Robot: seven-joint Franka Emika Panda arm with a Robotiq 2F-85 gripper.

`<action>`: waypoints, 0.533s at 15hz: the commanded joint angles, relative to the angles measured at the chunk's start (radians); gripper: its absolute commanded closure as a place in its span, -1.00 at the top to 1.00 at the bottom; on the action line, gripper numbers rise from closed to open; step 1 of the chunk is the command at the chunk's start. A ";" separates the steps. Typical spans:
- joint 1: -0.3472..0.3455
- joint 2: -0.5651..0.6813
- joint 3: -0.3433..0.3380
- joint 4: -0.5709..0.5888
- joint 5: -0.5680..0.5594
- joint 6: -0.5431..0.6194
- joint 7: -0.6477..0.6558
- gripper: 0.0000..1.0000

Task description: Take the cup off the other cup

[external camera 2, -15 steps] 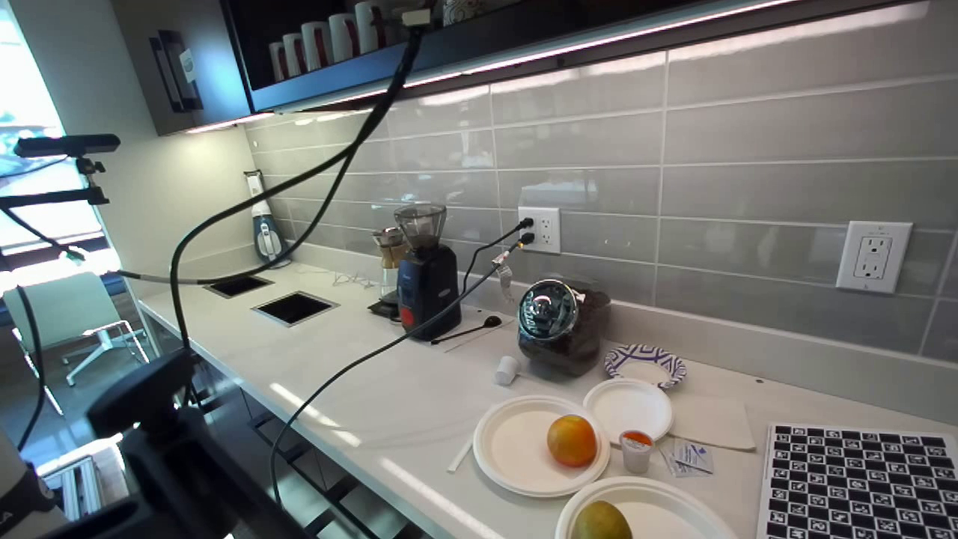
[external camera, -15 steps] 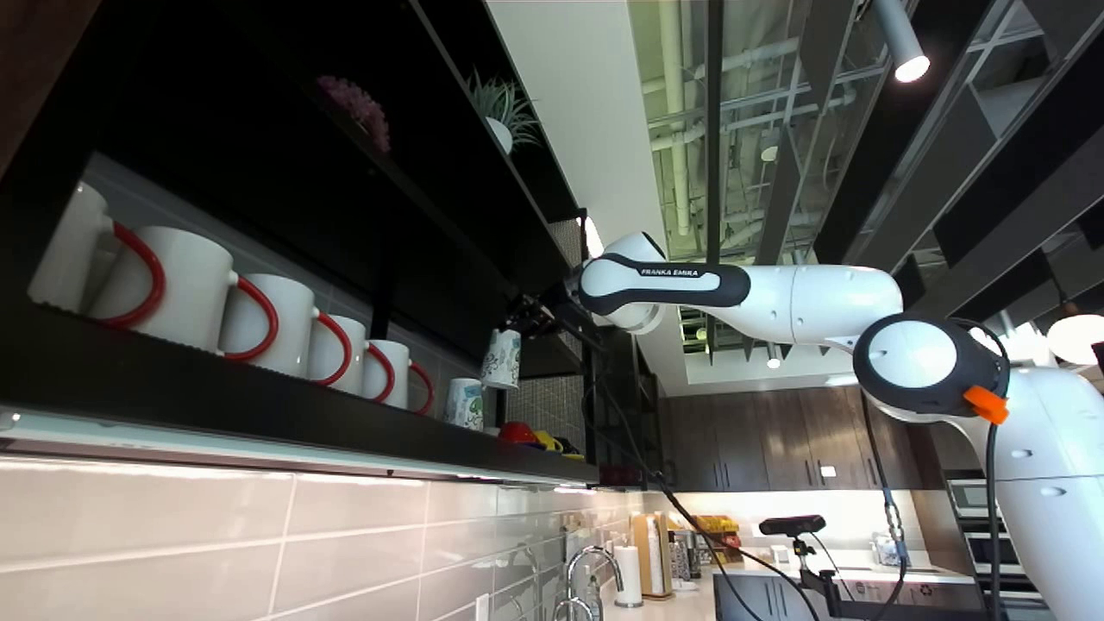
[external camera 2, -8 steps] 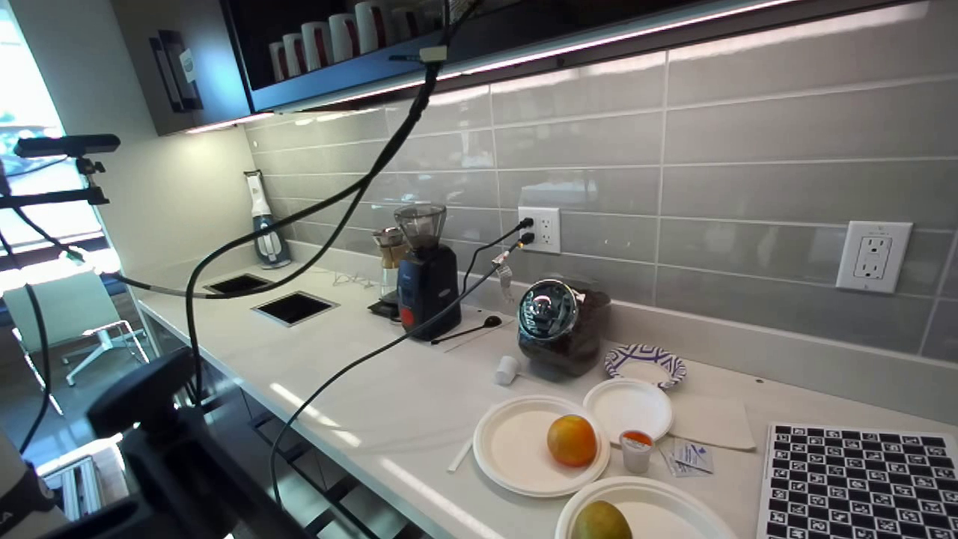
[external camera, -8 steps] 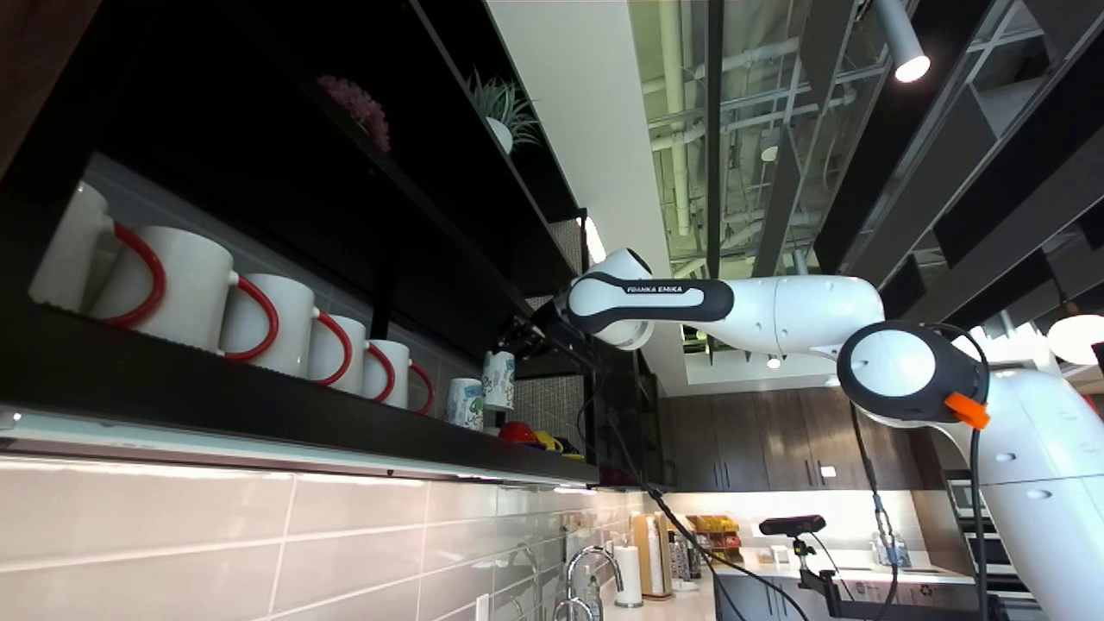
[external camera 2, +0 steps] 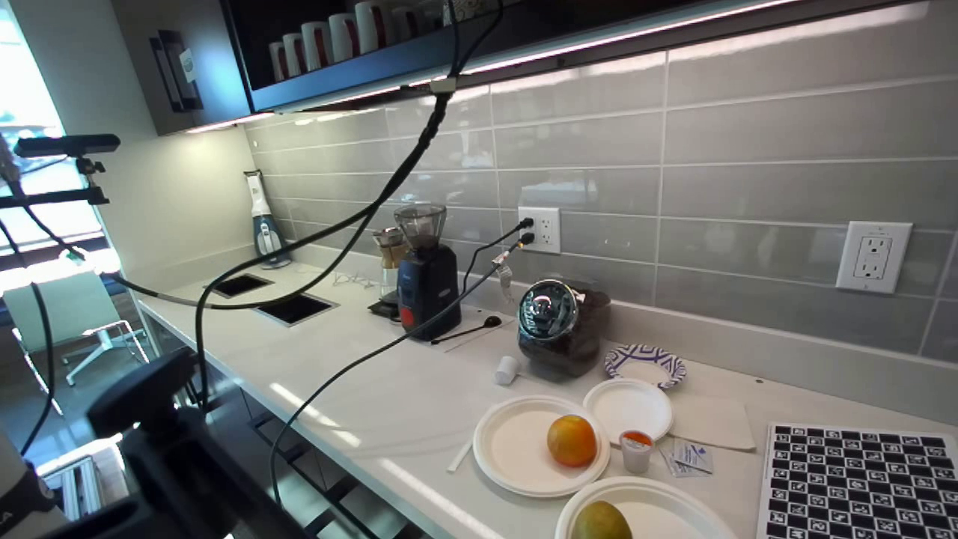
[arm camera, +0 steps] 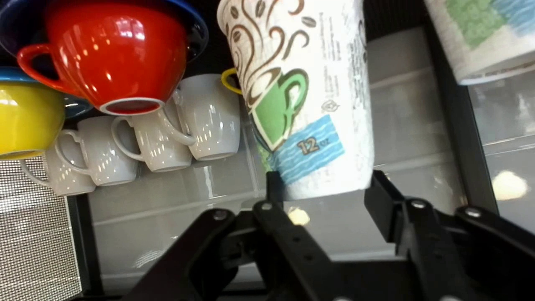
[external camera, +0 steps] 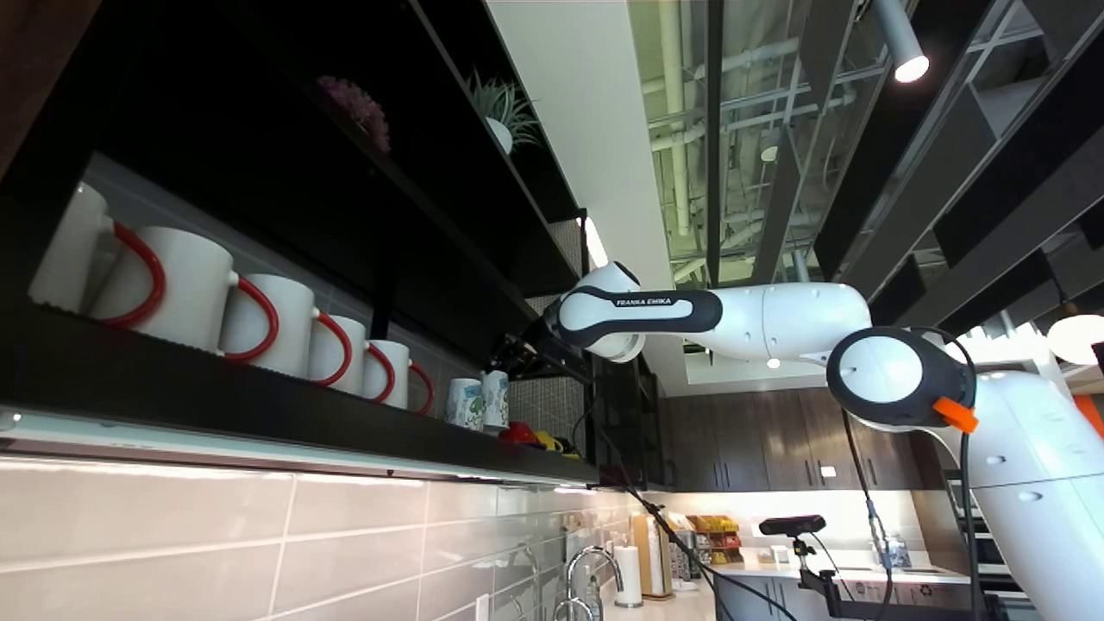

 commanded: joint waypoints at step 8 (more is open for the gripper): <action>-0.007 0.011 -0.004 -0.016 0.012 -0.045 0.012 -0.38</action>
